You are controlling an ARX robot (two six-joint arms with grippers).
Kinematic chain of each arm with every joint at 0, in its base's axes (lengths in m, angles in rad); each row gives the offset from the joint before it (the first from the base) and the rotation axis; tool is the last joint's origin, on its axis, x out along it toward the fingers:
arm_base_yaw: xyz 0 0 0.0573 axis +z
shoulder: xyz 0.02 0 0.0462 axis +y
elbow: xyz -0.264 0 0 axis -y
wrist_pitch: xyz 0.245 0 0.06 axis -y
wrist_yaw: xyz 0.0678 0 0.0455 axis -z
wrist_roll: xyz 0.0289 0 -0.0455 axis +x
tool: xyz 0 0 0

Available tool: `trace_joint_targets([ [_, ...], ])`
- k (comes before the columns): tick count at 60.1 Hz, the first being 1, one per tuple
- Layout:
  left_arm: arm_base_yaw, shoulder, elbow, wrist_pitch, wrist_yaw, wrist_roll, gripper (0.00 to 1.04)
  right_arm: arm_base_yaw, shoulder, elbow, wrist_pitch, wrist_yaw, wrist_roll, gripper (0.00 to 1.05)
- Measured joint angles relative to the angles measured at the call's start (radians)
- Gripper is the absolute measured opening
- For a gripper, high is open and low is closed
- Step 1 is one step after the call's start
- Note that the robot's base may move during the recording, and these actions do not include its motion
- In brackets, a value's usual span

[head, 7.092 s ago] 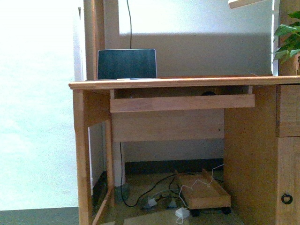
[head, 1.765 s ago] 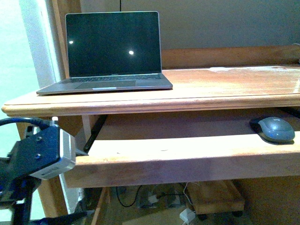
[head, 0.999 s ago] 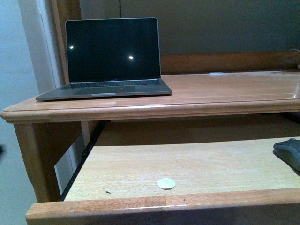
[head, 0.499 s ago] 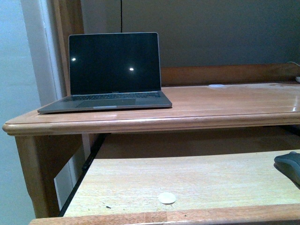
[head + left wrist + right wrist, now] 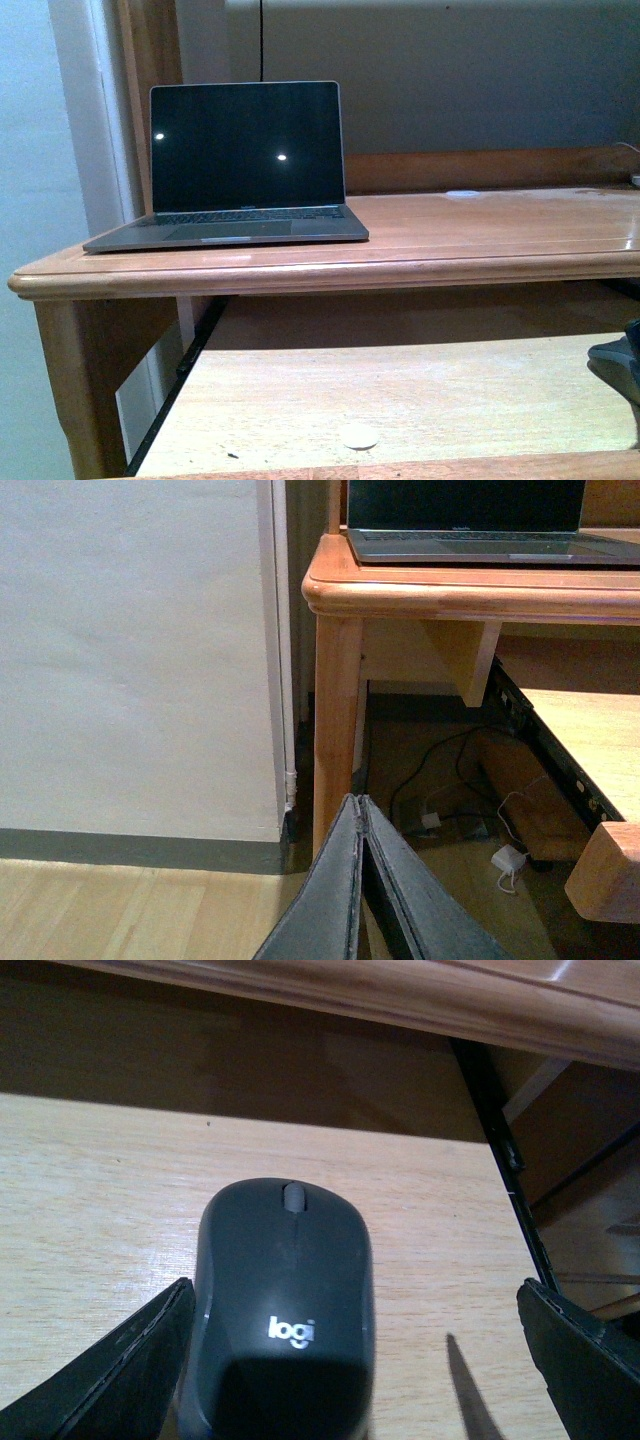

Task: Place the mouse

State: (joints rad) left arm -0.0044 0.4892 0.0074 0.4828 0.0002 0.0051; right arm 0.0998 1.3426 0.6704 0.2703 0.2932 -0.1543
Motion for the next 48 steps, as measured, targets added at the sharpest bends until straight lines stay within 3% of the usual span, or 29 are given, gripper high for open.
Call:
trace_joint_targets([
  [37,0.000,-0.231,0.000,-0.223,0.000,0.000,0.03,0.009,0.111,0.152,-0.235,-0.069,0.013,0.97],
  [48,0.000,-0.276,0.000,-0.269,0.000,0.000,0.03,-0.001,0.138,0.175,-0.244,-0.087,0.031,0.74],
])
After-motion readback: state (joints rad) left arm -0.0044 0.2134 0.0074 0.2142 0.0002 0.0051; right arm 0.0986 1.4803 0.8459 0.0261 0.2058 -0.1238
